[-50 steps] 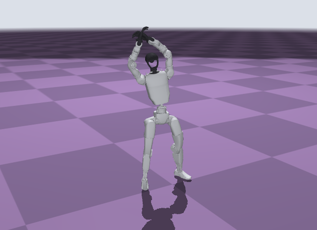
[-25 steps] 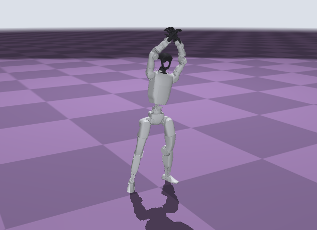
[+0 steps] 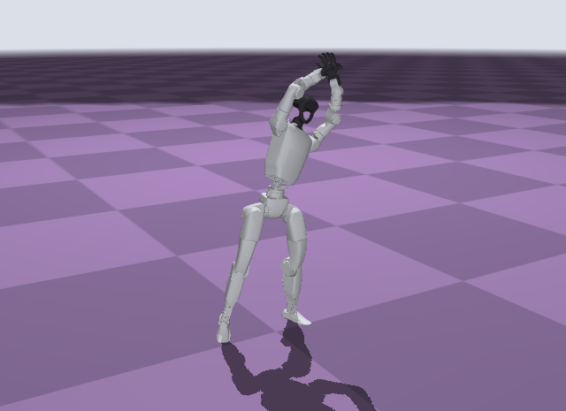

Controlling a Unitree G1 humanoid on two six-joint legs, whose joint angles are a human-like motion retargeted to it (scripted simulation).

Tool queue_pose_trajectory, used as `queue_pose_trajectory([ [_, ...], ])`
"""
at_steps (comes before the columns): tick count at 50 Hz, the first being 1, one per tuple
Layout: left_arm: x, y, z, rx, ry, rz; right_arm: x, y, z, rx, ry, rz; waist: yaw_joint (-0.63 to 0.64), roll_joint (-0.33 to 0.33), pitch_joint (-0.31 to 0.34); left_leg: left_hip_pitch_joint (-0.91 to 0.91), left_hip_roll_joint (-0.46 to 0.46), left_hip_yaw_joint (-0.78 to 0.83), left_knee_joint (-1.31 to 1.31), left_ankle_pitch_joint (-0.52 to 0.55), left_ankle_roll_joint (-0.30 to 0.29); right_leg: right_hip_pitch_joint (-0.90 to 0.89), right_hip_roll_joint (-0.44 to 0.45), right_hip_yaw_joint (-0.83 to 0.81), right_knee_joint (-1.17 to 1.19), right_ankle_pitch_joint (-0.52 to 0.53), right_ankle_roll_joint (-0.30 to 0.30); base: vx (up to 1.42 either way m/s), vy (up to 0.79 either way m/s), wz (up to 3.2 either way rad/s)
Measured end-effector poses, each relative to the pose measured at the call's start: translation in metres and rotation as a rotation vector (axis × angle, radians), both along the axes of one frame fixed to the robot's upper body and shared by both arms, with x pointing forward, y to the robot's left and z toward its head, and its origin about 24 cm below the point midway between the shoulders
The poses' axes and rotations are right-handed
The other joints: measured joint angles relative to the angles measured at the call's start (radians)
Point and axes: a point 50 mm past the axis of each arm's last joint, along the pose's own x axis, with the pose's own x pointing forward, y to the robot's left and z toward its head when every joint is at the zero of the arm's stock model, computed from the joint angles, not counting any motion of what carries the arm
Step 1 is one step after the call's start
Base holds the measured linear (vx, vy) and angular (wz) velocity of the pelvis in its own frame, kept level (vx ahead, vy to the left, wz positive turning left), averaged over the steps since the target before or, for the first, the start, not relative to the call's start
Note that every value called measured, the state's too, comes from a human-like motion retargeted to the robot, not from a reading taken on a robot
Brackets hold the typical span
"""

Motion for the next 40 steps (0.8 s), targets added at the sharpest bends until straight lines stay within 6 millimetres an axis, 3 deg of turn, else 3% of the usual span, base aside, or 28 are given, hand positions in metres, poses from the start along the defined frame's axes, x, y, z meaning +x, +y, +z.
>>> queue_pose_trajectory([
  [20, 0.007, 0.021, 0.004, -0.072, 0.064, -0.012, -0.002, 0.019, -0.003, -0.039, 0.035, 0.013, -0.024, 0.027, 0.019, -0.013, -0.002, -0.104, -0.001, 0.004, 0.016, -0.03, -0.024, 0.028, 0.151, -0.015, 0.0, 0.0, 0.0, 0.22],
  [31, 0.01, 0.015, 0.003, -0.044, 0.027, 0.07, 0.006, 0.01, 0.0, -0.035, 0.063, 0.01, -0.002, 0.041, 0.048, -0.006, -0.11, -0.108, -0.016, 0.014, 0.01, 0.007, -0.135, -0.055, 0.162, -0.217, -0.007, -0.01, -0.02, 0.0],
  [40, 0.005, 0.003, 0.004, -0.044, 0.012, 0.073, 0.004, -0.004, 0.009, 0.024, 0.086, 0.037, -0.029, 0.119, 0.06, -0.007, -0.142, -0.077, -0.021, 0.041, -0.002, 0.071, -0.156, -0.163, 0.067, -0.347, -0.008, -0.06, -0.16, -0.1],
])
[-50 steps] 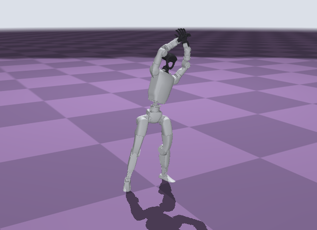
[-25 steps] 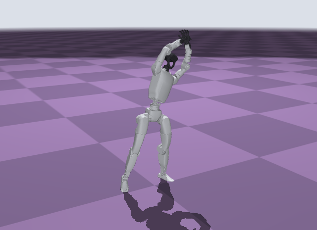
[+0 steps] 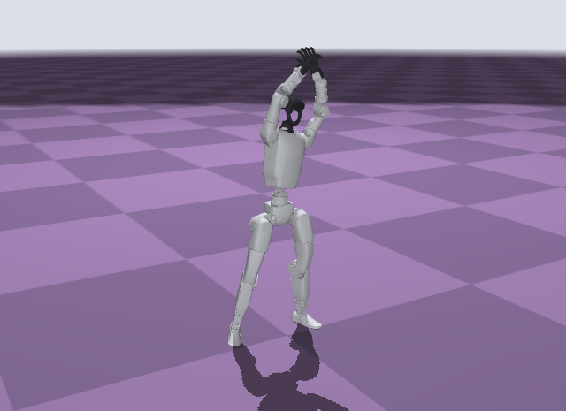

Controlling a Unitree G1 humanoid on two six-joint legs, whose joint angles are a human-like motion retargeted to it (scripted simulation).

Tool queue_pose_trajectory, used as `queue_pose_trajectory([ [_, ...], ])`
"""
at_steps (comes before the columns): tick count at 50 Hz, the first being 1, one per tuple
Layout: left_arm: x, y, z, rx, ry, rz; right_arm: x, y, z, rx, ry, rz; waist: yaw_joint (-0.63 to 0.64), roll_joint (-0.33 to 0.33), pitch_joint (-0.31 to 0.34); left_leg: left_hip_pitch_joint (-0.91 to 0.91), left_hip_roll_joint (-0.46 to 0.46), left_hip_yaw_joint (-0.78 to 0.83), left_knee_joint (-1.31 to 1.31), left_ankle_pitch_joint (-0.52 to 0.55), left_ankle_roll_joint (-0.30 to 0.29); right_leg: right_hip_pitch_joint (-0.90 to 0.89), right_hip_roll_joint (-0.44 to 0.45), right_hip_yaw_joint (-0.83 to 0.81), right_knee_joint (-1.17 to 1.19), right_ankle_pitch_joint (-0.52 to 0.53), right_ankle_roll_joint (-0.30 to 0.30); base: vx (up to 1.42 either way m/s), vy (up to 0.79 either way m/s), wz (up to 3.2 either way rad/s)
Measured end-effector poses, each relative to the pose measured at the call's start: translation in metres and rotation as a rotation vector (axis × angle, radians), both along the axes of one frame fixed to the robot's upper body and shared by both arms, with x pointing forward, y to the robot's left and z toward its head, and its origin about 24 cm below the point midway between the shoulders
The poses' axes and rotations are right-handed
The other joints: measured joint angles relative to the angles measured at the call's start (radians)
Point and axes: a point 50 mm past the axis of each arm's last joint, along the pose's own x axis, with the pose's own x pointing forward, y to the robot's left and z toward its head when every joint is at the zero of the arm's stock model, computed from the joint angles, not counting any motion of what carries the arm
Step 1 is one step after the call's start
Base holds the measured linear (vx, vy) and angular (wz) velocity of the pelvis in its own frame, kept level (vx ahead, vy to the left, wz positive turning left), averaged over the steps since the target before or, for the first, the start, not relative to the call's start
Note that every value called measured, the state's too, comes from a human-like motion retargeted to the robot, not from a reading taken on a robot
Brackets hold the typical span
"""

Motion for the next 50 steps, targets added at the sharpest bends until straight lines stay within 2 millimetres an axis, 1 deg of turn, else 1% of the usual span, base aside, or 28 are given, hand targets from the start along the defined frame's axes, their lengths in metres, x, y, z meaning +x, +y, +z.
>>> queue_pose_trajectory([
  [5, 0.004, -0.005, -0.001, 0.011, 0.047, -0.032, 0.004, -0.008, 0.005, 0.019, 0.05, 0.009, -0.057, 0.086, 0.014, 0.01, 0.026, 0.015, 0.015, 0.019, 0.0, 0.031, 0.028, -0.004, -0.034, -0.018, 0.006, -0.05, -0.23, -0.13],
  [12, 0.007, -0.012, -0.002, 0.027, 0.061, -0.016, 0.01, -0.018, 0.008, 0.029, 0.098, 0.031, -0.121, 0.207, 0.028, 0.025, 0.081, 0.046, 0.033, 0.063, 0.002, 0.043, 0.086, 0.034, -0.061, -0.021, 0.008, -0.04, -0.25, -0.27],
  [18, 0.004, -0.023, -0.003, 0.048, 0.049, -0.001, 0.012, -0.028, 0.01, 0.069, 0.099, 0.058, -0.152, 0.295, 0.018, 0.025, 0.119, 0.078, 0.045, 0.115, 0.002, 0.029, 0.128, 0.08, -0.09, -0.015, 0.008, -0.02, -0.22, -0.43],
  [22, 0.003, -0.032, -0.004, 0.073, 0.052, 0.005, 0.014, -0.035, 0.011, 0.1, 0.094, 0.067, -0.173, 0.353, 0.005, 0.022, 0.13, 0.093, 0.056, 0.147, 0.003, 0.016, 0.139, 0.11, -0.102, -0.012, 0.008, 0.02, -0.14, -0.41],
  [30, 0.004, -0.049, -0.009, 0.135, 0.069, 0.005, 0.022, -0.05, 0.009, 0.153, 0.076, 0.044, -0.233, 0.465, -0.014, 0.024, 0.112, 0.105, 0.072, 0.203, 0.005, 0.001, 0.116, 0.159, -0.105, -0.014, 0.008, 0.05, -0.04, -0.29],
  [37, 0.005, -0.058, -0.013, 0.172, 0.079, 0.003, 0.026, -0.059, 0.008, 0.172, 0.071, 0.033, -0.279, 0.543, -0.025, 0.039, 0.08, 0.108, 0.072, 0.247, 0.0, -0.002, 0.081, 0.195, -0.107, -0.016, 0.008, 0.08, 0.0, -0.24],
  [44, 0.005, -0.062, -0.014, 0.193, 0.091, 0.002, 0.028, -0.062, 0.007, 0.184, 0.064, 0.031, -0.294, 0.597, -0.039, 0.054, 0.052, 0.111, 0.077, 0.289, 0.0, -0.001, 0.049, 0.23, -0.109, -0.016, 0.008, 0.08, 0.0, -0.25],
  [50, 0.008, -0.064, -0.016, 0.209, 0.106, 0.002, 0.032, -0.064, 0.005, 0.189, 0.069, 0.028, -0.292, 0.626, -0.047, 0.063, 0.032, 0.11, 0.1, 0.325, 0.005, 0.008, 0.021, 0.257, -0.11, -0.017, 0.008, 0.08, -0.01, -0.24],
])
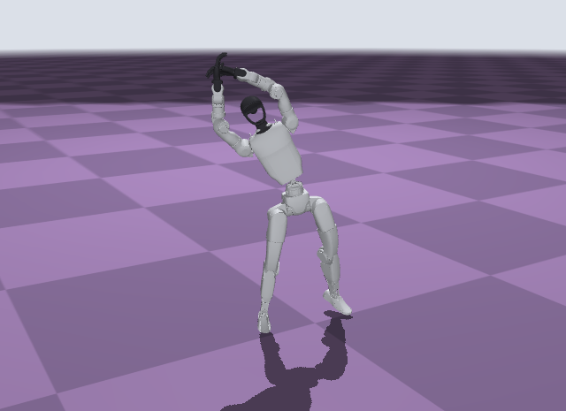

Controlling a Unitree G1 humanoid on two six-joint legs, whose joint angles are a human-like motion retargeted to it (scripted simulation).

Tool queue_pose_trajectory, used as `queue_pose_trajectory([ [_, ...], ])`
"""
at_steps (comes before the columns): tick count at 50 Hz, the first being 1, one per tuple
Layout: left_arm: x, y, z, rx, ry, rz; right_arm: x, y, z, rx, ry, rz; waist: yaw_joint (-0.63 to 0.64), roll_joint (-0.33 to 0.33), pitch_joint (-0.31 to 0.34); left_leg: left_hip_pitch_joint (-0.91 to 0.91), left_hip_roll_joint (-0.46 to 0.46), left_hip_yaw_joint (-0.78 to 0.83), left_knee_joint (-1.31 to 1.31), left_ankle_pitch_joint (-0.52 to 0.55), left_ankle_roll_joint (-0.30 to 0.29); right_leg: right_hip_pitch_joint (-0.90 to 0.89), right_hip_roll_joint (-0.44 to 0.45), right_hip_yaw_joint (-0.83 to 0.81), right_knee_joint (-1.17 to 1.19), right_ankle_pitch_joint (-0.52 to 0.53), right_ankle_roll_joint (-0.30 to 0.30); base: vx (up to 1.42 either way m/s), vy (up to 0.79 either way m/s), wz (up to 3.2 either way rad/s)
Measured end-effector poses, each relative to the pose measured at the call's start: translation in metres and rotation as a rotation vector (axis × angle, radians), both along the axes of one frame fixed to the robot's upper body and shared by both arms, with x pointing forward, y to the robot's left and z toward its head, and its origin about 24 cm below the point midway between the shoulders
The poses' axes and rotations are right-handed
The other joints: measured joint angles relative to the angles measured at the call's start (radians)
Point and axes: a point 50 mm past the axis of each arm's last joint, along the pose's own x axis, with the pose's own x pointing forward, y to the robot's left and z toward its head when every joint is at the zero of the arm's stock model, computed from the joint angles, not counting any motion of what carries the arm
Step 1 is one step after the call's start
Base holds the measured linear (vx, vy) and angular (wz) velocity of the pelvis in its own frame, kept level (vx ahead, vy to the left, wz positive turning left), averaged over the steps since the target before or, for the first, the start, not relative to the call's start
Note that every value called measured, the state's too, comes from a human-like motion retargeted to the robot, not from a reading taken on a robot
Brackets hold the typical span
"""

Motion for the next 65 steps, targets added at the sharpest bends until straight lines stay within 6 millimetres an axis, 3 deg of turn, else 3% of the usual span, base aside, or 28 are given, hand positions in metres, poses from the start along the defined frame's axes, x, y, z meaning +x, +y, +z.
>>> queue_pose_trajectory([
  [12, 0.004, -0.008, -0.004, 0.04, 0.019, 0.003, 0.01, -0.008, -0.003, 0.01, 0.034, 0.023, 0.013, 0.012, -0.01, -0.03, -0.021, -0.055, 0.09, 0.085, 0.001, 0.013, -0.042, 0.043, -0.007, 0.006, -0.017, 0.04, -0.01, -0.15],
  [25, 0.01, -0.01, -0.007, 0.062, 0.035, 0.013, 0.018, -0.011, -0.005, 0.018, 0.063, 0.049, 0.017, -0.044, -0.019, -0.081, -0.048, -0.129, 0.171, 0.12, -0.005, 0.006, -0.076, 0.068, -0.012, 0.013, -0.015, 0.0, 0.0, 0.0],
  [44, 0.004, -0.007, -0.003, 0.048, 0.024, 0.021, 0.009, -0.01, -0.004, -0.006, 0.049, 0.073, 0.009, -0.075, -0.014, 0.018, 0.088, 0.125, 0.035, -0.272, 0.06, -0.013, 0.089, -0.019, 0.012, 0.005, 0.0, -0.04, 0.06, 0.19],
  [50, 0.001, -0.003, -0.001, 0.036, 0.018, 0.022, 0.004, -0.007, -0.002, -0.012, 0.041, 0.068, 0.042, -0.137, -0.015, 0.024, 0.086, 0.156, -0.015, -0.344, 0.051, -0.023, 0.102, -0.062, 0.011, 0.027, 0.0, -0.08, 0.19, 0.27],
  [65, -0.009, 0.014, 0.01, -0.031, 0.003, 0.012, -0.014, 0.011, 0.006, -0.052, 0.025, 0.043, 0.173, -0.392, 0.008, -0.013, -0.001, 0.074, -0.045, -0.392, 0.006, -0.018, 0.016, -0.138, -0.009, 0.114, 0.0, -0.06, 0.23, 0.24],
])
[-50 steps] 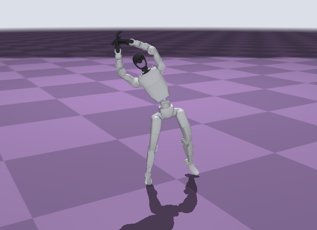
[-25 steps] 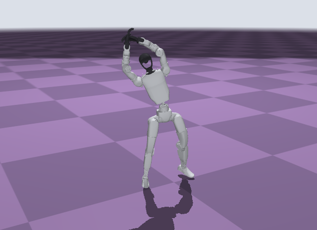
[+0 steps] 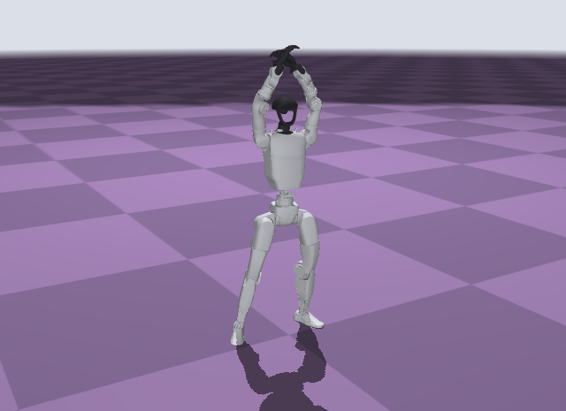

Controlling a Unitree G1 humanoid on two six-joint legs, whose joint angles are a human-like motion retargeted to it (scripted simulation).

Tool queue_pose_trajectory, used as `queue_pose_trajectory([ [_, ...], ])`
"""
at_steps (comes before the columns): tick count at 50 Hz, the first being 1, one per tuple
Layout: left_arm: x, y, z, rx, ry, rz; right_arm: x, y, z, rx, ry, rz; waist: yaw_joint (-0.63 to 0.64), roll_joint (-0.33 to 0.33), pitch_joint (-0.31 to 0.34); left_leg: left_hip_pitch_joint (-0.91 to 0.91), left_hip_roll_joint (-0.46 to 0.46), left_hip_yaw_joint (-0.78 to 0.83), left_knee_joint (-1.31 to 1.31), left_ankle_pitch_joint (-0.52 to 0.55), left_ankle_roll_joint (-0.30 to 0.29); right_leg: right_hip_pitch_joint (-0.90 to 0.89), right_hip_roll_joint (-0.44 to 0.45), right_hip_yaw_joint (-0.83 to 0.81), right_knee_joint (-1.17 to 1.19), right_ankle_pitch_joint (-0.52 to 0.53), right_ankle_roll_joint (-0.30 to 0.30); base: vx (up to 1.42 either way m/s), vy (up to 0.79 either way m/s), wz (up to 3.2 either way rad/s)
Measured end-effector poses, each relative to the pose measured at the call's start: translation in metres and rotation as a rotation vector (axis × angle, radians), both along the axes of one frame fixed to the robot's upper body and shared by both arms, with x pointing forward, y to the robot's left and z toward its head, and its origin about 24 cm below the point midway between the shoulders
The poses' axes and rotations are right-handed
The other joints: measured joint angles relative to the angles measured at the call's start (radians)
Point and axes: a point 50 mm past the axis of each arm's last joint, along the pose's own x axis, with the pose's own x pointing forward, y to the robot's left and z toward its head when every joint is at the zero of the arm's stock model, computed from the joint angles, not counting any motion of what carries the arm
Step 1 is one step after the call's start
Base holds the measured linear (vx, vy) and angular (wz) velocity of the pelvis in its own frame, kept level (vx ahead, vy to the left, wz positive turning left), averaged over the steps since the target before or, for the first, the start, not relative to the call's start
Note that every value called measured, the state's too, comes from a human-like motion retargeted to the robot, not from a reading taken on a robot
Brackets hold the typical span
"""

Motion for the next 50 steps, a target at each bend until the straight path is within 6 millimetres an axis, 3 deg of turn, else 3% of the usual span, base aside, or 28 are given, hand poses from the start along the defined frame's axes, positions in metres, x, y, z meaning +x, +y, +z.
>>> queue_pose_trajectory([
  [18, 0.007, 0.033, 0.007, -0.078, -0.014, -0.011, -0.004, 0.035, -0.005, -0.128, -0.027, -0.089, 0.174, -0.294, -0.03, -0.042, -0.018, -0.04, -0.059, 0.021, -0.01, -0.043, -0.001, -0.019, -0.008, 0.105, 0.0, -0.01, 0.08, 0.11],
  [30, 0.012, 0.052, 0.009, -0.112, -0.005, -0.001, -0.003, 0.055, -0.012, -0.192, -0.042, -0.106, 0.256, -0.44, -0.022, -0.026, 0.014, -0.04, -0.056, 0.01, 0.001, -0.032, 0.028, -0.017, -0.007, 0.143, 0.0, 0.01, 0.0, 0.0],
  [36, 0.017, 0.066, 0.009, -0.139, 0.007, 0.007, -0.001, 0.069, -0.018, -0.227, -0.047, -0.104, 0.275, -0.477, -0.016, -0.016, 0.027, -0.044, -0.049, 0.002, 0.009, -0.022, 0.039, -0.02, 0.002, 0.151, 0.0, 0.0, 0.0, 0.0],
  [50, 0.03, 0.098, 0.009, -0.21, 0.053, 0.015, 0.003, 0.099, -0.032, -0.301, -0.04, -0.092, 0.302, -0.478, 0.023, 0.006, 0.035, -0.074, -0.053, -0.003, 0.031, 0.005, 0.043, -0.027, 0.031, 0.128, 0.0, 0.0, 0.0, 0.0],
])
